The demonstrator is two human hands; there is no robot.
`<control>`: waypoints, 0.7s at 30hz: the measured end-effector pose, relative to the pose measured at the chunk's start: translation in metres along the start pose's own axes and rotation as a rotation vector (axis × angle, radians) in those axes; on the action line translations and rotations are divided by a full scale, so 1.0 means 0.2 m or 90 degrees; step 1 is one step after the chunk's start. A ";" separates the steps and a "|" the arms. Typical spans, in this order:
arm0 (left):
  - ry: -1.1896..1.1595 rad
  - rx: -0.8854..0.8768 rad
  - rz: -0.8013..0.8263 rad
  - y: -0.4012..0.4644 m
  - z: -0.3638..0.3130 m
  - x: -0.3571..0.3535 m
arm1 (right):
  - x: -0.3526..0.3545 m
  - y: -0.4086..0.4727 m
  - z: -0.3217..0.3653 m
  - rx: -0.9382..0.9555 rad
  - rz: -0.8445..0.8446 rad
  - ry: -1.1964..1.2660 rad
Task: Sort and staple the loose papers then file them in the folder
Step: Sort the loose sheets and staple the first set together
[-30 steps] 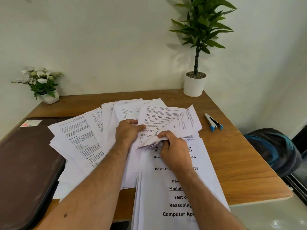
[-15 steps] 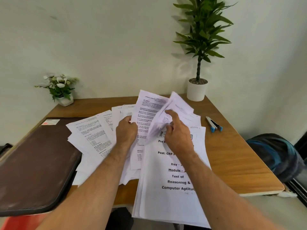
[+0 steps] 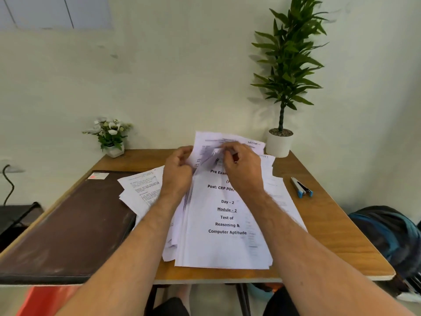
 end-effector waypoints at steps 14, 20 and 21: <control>0.220 -0.095 0.126 -0.08 -0.16 0.03 | -0.09 -0.01 0.18 -0.127 -0.009 0.177; 0.347 -0.212 0.016 -0.02 -0.14 0.06 | -0.11 0.04 0.20 -0.136 0.012 0.199; 0.339 -0.235 0.007 -0.01 -0.16 0.07 | -0.11 0.05 0.22 -0.126 0.014 0.212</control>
Point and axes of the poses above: each hand's wrist, its own y-axis towards the middle knuckle, its own x-axis out of the back of the hand, z = x × y, the point moved 1 cm from there along y, towards the middle knuckle, and after that the axes turned 2 degrees about y, right-handed, at the moved point
